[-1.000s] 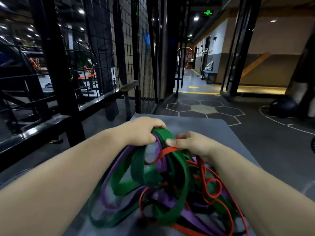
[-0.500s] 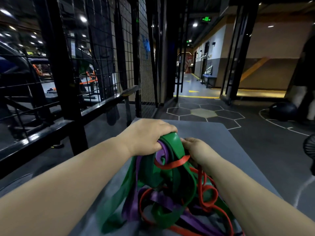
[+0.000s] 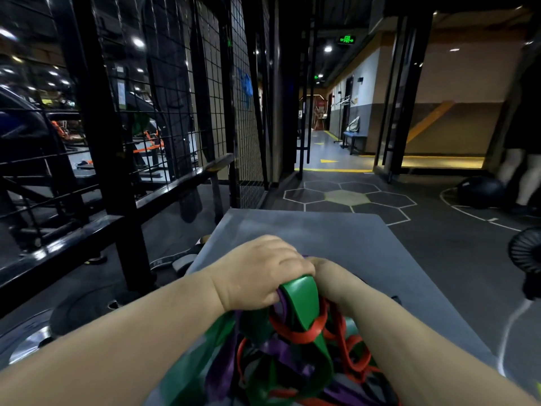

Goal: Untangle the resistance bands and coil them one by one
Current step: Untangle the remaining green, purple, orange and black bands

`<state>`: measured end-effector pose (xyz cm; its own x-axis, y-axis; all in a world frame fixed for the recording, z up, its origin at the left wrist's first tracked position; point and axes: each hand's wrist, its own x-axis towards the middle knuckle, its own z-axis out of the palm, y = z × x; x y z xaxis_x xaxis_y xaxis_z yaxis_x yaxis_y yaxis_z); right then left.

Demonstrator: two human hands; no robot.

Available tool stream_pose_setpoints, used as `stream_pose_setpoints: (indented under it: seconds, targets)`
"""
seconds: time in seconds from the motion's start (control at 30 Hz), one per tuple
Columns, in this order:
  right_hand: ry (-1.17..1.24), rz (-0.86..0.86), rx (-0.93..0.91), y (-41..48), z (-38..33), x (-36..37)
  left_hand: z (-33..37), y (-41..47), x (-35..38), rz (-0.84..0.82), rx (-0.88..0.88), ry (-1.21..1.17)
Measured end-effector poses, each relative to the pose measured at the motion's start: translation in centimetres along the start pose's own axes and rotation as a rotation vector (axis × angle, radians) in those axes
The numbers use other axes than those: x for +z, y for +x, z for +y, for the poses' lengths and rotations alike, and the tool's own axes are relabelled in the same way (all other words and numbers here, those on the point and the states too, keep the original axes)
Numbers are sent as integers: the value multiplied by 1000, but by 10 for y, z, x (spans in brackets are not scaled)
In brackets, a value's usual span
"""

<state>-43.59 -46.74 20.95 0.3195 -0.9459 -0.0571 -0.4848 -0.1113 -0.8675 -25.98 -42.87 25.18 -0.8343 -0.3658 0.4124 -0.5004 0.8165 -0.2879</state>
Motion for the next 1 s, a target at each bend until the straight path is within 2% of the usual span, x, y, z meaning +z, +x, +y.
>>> stream_pose_setpoints:
  seconds: [0.17,0.23,0.3,0.4,0.5,0.57,0.67,0.77,0.83,0.93,1.0]
  targets:
    - [-216,223,13,13,9,2,13,0,-1,117,124,0]
    - [-326,228,20,14,17,2,7,-2,-4,180,65,8]
    - [-349,222,72,11,27,-3,-11,-9,-8,237,-97,55]
    - [-267,250,168,-1,44,-21,-39,-24,-29,305,-458,105]
    - [-306,263,108,-18,50,-46,-69,-43,-50,333,-897,72]
    - [-334,330,45,-27,35,-71,-79,-47,-53,290,-1009,45]
    - [-310,580,-81,-36,-13,-114,-79,-37,-49,388,-1057,-48]
    - [-252,838,-238,-42,-71,-157,-83,-11,-61,582,-1029,-87]
    - [-209,947,-342,-42,-102,-174,-89,11,-77,726,-1003,-109]
    - [-120,969,-421,-34,-120,-180,-103,23,-88,863,-1017,-181]
    - [-210,871,-367,-26,-105,-176,-113,12,-69,760,-1028,-154]
